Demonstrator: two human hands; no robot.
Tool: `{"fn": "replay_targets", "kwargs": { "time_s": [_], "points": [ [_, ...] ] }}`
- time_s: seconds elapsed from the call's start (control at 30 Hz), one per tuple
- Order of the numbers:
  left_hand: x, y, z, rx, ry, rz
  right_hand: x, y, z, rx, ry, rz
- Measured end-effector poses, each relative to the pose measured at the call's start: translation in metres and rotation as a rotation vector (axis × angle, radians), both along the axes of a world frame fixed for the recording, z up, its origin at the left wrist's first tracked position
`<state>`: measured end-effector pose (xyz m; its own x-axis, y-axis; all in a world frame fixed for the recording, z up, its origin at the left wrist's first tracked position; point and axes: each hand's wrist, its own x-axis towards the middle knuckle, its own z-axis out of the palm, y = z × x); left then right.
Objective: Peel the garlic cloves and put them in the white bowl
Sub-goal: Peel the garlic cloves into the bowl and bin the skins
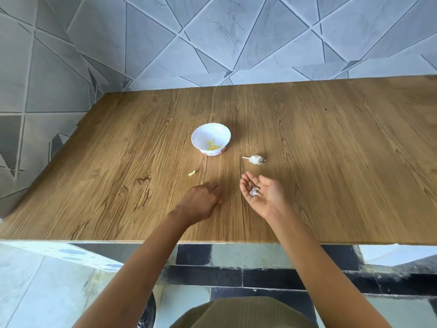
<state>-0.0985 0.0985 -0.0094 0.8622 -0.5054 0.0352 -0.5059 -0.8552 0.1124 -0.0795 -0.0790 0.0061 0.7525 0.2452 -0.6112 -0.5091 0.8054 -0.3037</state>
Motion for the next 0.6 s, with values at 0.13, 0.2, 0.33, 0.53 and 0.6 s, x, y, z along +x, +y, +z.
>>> {"fn": "replay_targets", "kwargs": {
  "time_s": [0.13, 0.2, 0.33, 0.53, 0.6],
  "points": [
    [0.014, -0.003, 0.007, -0.343, 0.077, 0.106, -0.002, 0.003, 0.001, -0.026, 0.002, 0.010],
    [0.020, -0.012, 0.015, -0.430, 0.063, 0.121, -0.002, 0.006, 0.001, -0.034, 0.000, 0.022],
    [0.018, -0.033, 0.025, -0.348, 0.035, 0.070, -0.002, 0.011, 0.001, -0.009, 0.026, 0.007],
    [0.016, -0.038, 0.022, -0.469, 0.000, 0.237, -0.002, 0.012, -0.001, -0.047, 0.029, 0.014],
    [0.019, -0.034, 0.020, -0.569, 0.065, 0.258, -0.002, 0.012, -0.001, -0.036, 0.027, 0.001]
  ]
}}
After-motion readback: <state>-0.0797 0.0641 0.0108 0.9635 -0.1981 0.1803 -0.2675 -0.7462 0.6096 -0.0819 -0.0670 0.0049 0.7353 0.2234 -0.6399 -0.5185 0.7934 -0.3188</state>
